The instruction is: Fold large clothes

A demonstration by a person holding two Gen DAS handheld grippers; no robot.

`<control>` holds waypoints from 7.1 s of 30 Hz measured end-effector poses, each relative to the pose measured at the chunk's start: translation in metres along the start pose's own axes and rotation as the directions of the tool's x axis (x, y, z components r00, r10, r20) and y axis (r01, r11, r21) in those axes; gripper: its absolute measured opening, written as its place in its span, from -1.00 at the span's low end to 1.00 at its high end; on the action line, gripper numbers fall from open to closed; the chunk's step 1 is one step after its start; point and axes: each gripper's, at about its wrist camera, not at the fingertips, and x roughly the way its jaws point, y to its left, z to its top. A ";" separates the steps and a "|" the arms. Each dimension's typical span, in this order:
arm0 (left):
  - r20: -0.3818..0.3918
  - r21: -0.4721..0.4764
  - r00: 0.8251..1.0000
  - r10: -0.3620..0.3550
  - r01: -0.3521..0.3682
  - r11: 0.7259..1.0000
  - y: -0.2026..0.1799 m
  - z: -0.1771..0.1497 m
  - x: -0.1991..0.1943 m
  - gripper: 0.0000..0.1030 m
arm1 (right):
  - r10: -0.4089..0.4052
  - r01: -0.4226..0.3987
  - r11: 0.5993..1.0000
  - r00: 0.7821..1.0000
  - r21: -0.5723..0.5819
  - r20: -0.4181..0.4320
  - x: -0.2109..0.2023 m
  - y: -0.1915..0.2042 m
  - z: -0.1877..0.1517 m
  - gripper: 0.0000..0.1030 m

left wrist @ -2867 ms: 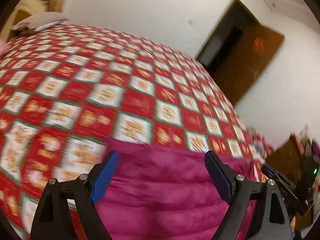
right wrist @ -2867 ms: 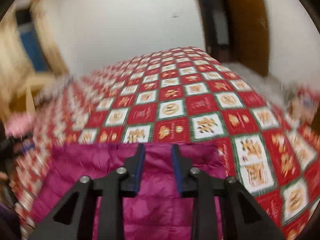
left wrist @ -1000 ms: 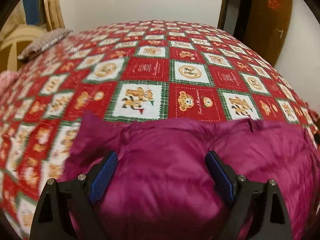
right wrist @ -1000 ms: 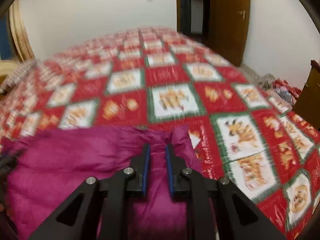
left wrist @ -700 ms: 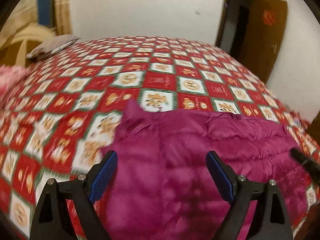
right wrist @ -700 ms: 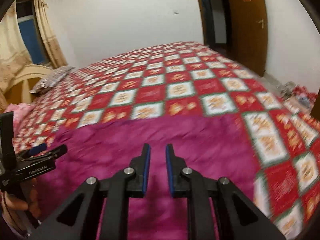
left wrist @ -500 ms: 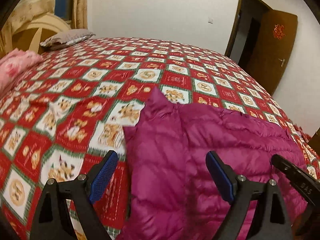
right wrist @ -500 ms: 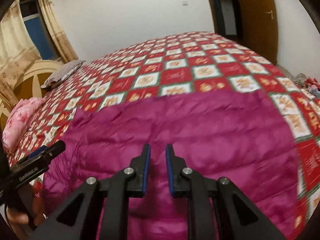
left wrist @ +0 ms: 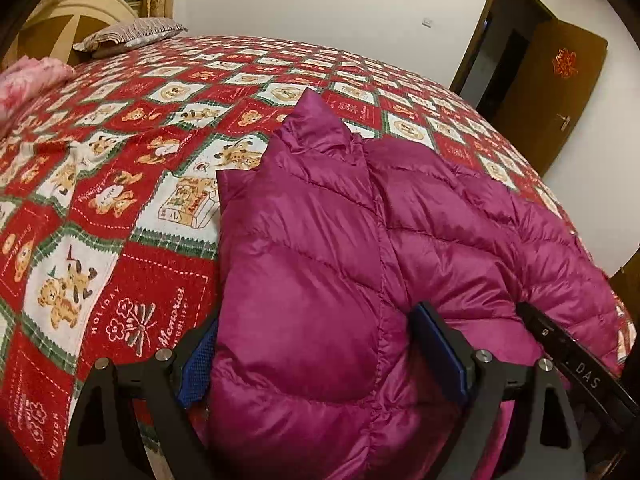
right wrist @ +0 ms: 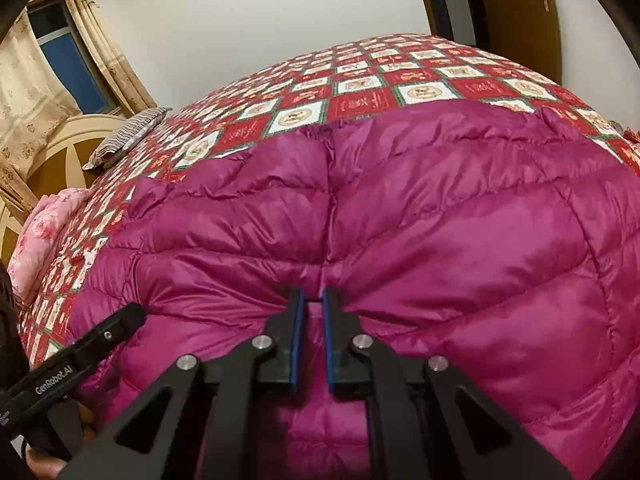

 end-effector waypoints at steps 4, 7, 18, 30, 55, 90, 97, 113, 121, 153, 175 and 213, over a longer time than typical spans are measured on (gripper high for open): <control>-0.001 0.013 1.000 0.012 -0.012 1.000 0.000 -0.001 0.001 0.75 | -0.001 0.001 1.000 1.000 -0.004 0.005 0.000 0.000 0.000 -0.83; -0.006 0.021 1.000 0.019 -0.019 1.000 0.000 -0.001 0.002 0.75 | -0.006 0.006 1.000 1.000 -0.012 0.013 0.000 0.002 -0.002 -0.83; -0.022 0.043 1.000 0.015 -0.014 0.999 0.001 -0.013 -0.012 0.75 | -0.029 0.030 0.999 0.999 -0.038 0.025 0.001 0.006 -0.003 -0.83; -0.035 0.030 0.999 0.039 -0.038 0.999 -0.002 -0.012 -0.009 0.75 | -0.034 0.036 0.998 0.999 -0.045 0.028 0.001 0.006 -0.003 -0.83; -0.031 -0.172 0.979 -0.202 0.194 0.966 0.005 -0.028 -0.027 0.76 | -0.154 0.153 0.974 0.988 -0.166 0.008 0.006 0.023 0.000 -0.79; 0.181 0.119 0.839 -0.514 0.500 0.858 -0.016 0.023 -0.122 -0.65 | 0.447 -0.415 0.888 0.879 0.195 -0.164 0.019 0.077 -0.028 -0.80; 0.195 0.265 0.848 -0.493 0.438 0.859 -0.035 0.020 -0.140 -0.65 | 0.548 -0.519 0.831 0.826 0.200 -0.134 0.000 0.088 -0.024 -0.80; -0.083 0.540 0.906 -0.415 0.391 0.745 -0.138 -0.046 -0.058 -0.65 | 0.213 -0.235 0.929 0.971 0.285 0.107 -0.104 -0.064 -0.007 -0.50; -0.136 0.579 0.907 -0.398 0.399 0.711 -0.153 -0.061 -0.037 -0.64 | 0.261 -0.295 0.909 0.954 0.294 0.148 -0.117 -0.086 0.004 0.41; 0.113 0.436 0.905 -0.410 0.326 0.839 -0.065 0.026 -0.137 0.53 | 0.208 -0.197 0.972 0.975 0.128 -0.078 -0.077 -0.077 -0.019 -0.41; 0.063 0.283 0.990 -0.129 0.107 0.953 -0.079 0.013 -0.051 0.55 | -0.022 0.022 0.974 1.000 0.225 -0.002 -0.057 -0.030 0.052 -0.37; -0.016 0.310 0.999 0.048 -0.041 0.950 -0.123 0.041 0.069 0.99 | -0.093 0.086 0.991 0.994 0.107 0.065 -0.045 -0.058 0.032 -0.42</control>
